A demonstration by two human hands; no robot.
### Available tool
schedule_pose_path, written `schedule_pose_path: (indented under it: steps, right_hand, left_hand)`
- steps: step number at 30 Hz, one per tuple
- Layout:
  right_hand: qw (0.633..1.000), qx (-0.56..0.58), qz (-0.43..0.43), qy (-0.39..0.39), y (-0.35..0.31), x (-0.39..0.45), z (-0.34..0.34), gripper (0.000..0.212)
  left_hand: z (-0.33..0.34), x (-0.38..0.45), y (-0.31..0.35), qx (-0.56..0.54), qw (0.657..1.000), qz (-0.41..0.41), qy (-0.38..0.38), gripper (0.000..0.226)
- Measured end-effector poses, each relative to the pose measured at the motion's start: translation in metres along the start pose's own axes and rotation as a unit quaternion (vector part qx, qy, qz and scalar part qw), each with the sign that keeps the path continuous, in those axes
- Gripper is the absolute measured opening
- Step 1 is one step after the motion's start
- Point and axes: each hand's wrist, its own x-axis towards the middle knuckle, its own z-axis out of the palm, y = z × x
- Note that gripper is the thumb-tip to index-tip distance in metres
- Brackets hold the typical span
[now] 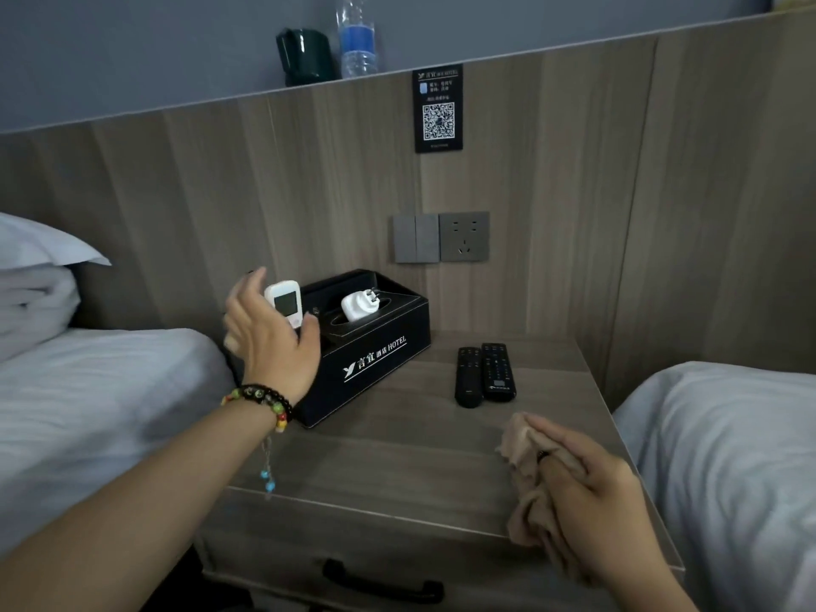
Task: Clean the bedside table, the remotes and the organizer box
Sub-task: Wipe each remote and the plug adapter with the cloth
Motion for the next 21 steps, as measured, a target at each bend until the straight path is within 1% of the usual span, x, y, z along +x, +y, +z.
schedule_pose_path:
  steps: [2, 3, 4, 5, 8, 11, 13, 15, 17, 18, 19, 20, 21]
  right_hand:
    - [1.0, -0.005, 0.003, -0.009, -0.001, 0.0, 0.0, 0.05]
    - [1.0, -0.005, 0.008, -0.014, -0.001, -0.001, -0.001, 0.049]
    - [1.0, -0.003, 0.012, -0.018, -0.001, -0.001, -0.001, 0.049]
    - [1.0, 0.001, 0.016, -0.021, 0.0, -0.001, -0.002, 0.049]
    - [0.999, 0.004, 0.017, -0.027, 0.0, -0.001, -0.002, 0.048]
    - [0.999, 0.007, 0.017, -0.027, -0.001, -0.002, -0.002, 0.047]
    - [0.999, 0.011, 0.014, -0.027, -0.003, -0.003, -0.003, 0.048]
    - [0.999, 0.013, 0.012, -0.028, -0.005, -0.003, -0.003, 0.049]
    - [0.999, 0.01, 0.01, -0.029, -0.006, -0.004, -0.003, 0.05]
    - [0.999, 0.008, 0.012, -0.029, -0.006, -0.004, -0.003, 0.051]
    - [0.999, 0.005, 0.014, -0.03, -0.006, -0.004, -0.003, 0.051]
    - [0.999, -0.001, 0.016, -0.032, -0.006, -0.004, -0.003, 0.051]
    - [0.999, -0.007, 0.019, -0.033, -0.005, -0.004, -0.004, 0.05]
  left_hand:
    - [0.002, 0.018, -0.011, 0.049, 0.991, -0.11, -0.058, 0.072]
    - [0.004, 0.024, -0.016, 0.081, 0.982, -0.141, -0.099, 0.068]
    - [0.004, 0.029, -0.02, 0.116, 0.973, -0.146, -0.132, 0.06]
    - [0.005, 0.033, -0.025, 0.143, 0.967, -0.139, -0.155, 0.051]
    - [0.003, 0.045, -0.036, 0.171, 0.964, -0.114, -0.166, 0.027]
    - [-0.001, 0.059, -0.039, 0.222, 0.95, -0.065, -0.208, 0.028]
    - [-0.006, 0.064, -0.035, 0.228, 0.945, -0.052, -0.227, 0.028]
    - [-0.012, 0.065, -0.029, 0.237, 0.948, -0.036, -0.21, 0.025]
    - [-0.017, 0.06, -0.018, 0.221, 0.964, 0.012, -0.149, 0.024]
    - [-0.019, 0.056, -0.01, 0.171, 0.978, 0.036, -0.114, 0.024]
    - [-0.024, 0.049, 0.002, 0.097, 0.991, 0.047, -0.076, 0.024]
    - [-0.029, 0.043, 0.014, 0.012, 0.998, 0.05, -0.033, 0.024]
    - [-0.034, 0.036, 0.027, -0.066, 0.997, 0.05, 0.007, 0.024]
